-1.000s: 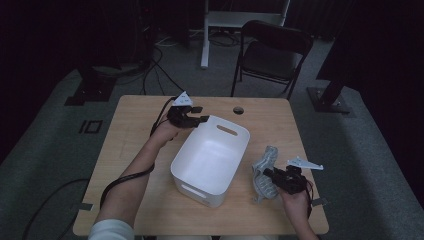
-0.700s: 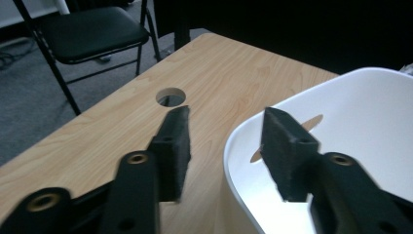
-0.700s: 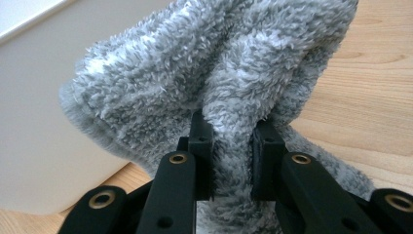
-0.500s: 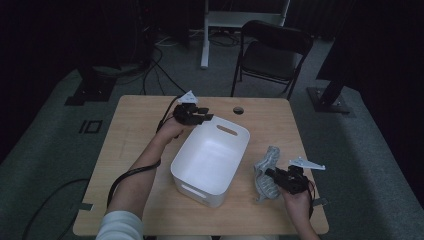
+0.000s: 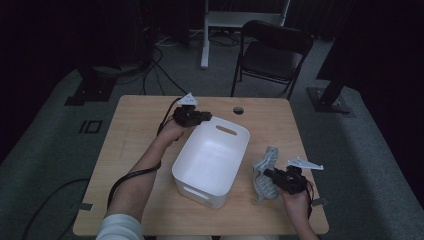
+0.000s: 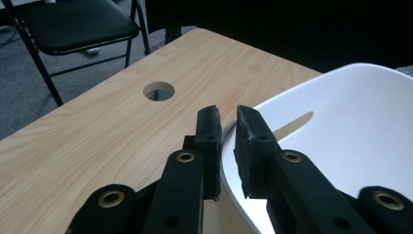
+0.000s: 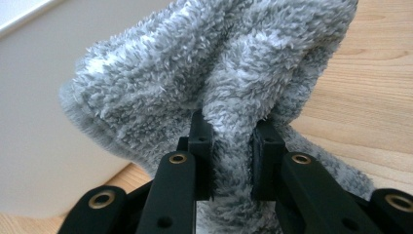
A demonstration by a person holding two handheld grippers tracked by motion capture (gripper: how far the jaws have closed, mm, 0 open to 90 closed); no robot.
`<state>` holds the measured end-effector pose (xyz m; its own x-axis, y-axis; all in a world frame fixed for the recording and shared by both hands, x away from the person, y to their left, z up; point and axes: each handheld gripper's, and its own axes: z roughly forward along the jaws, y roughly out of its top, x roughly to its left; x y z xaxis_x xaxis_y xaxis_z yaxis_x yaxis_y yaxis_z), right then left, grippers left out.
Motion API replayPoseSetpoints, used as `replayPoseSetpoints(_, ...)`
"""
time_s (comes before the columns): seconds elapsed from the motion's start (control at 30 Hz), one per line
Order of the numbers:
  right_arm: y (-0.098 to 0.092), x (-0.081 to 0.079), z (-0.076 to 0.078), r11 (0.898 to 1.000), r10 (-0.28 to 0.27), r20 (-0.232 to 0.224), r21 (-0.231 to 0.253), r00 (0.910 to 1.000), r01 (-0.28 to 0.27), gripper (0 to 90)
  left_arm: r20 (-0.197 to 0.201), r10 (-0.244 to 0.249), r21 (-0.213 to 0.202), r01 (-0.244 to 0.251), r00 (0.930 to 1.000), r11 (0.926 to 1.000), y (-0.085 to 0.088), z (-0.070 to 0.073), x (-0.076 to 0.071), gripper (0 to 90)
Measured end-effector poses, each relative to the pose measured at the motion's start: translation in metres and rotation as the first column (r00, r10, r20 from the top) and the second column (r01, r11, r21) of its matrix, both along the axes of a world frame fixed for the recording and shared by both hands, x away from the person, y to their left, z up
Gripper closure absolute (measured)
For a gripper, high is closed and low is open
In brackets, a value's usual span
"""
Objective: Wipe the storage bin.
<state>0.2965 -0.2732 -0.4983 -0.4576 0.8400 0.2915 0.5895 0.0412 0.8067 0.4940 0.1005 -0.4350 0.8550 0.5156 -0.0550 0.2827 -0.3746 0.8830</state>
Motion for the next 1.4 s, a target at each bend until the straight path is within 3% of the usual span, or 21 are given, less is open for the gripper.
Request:
replayPoseSetpoints(0.3, 0.002, -0.001, 0.001, 1.0, 0.0, 0.003, -0.001, 1.0, 0.0, 75.4, 0.019, -0.003, 0.007, 0.003, 0.9998, 1.0, 0.011, -0.001, -0.013, 83.5)
replayPoseSetpoints(0.4, 0.003, -0.001, 0.002, 1.0, 0.001, 0.007, 0.0, 1.0, -0.001, 75.4, 0.017, -0.009, 0.01, 0.009, 0.9998, 0.9999, 0.008, -0.001, -0.011, 77.8)
replayPoseSetpoints(0.43, 0.003, -0.001, 0.002, 1.0, 0.003, 0.009, -0.002, 1.0, -0.003, 75.4, 0.007, -0.002, 0.022, 0.001, 1.0, 0.9998, 0.007, -0.002, -0.01, 69.8)
replayPoseSetpoints(0.47, 0.003, -0.002, 0.002, 1.0, 0.002, 0.008, -0.001, 1.0, -0.002, 75.4, -0.014, -0.007, 0.03, 0.007, 0.9999, 0.9995, 0.005, -0.003, -0.008, 69.9)
replayPoseSetpoints(0.63, 0.001, 0.0, 0.0, 1.0, -0.001, 0.001, -0.002, 1.0, 0.001, 75.4, -0.021, -0.04, 0.015, 0.04, 0.999, 0.9991, 0.001, -0.007, -0.006, 72.3)
replayPoseSetpoints(0.77, 0.002, 0.001, -0.002, 1.0, 0.001, -0.002, -0.002, 1.0, -0.001, 75.4, -0.013, -0.033, 0.009, 0.033, 0.9994, 0.9994, 0.004, -0.008, -0.008, 76.4)
replayPoseSetpoints(0.97, 0.003, 0.001, -0.001, 1.0, -0.002, -0.002, -0.002, 1.0, 0.002, 75.5, -0.008, 0.0, 0.01, 0.0, 1.0, 1.0, 0.019, -0.008, -0.016, 80.2)
replayPoseSetpoints(1.23, 0.001, 0.001, 0.001, 1.0, -0.012, 0.001, 0.008, 0.9999, 0.012, 75.4, -0.003, 0.085, -0.02, -0.085, 0.9964, 0.9962, 0.043, -0.011, -0.028, 80.6)
replayPoseSetpoints(1.3, 0.001, 0.001, 0.001, 1.0, -0.012, 0.001, 0.009, 0.9999, 0.012, 75.4, -0.003, 0.091, -0.032, -0.091, 0.9958, 0.9953, 0.046, -0.011, -0.028, 75.9)
replayPoseSetpoints(1.4, 0.002, 0.001, 0.001, 1.0, -0.009, 0.002, 0.008, 1.0, 0.009, 75.4, 0.001, 0.094, -0.049, -0.094, 0.9955, 0.9944, 0.048, -0.009, -0.026, 59.7)
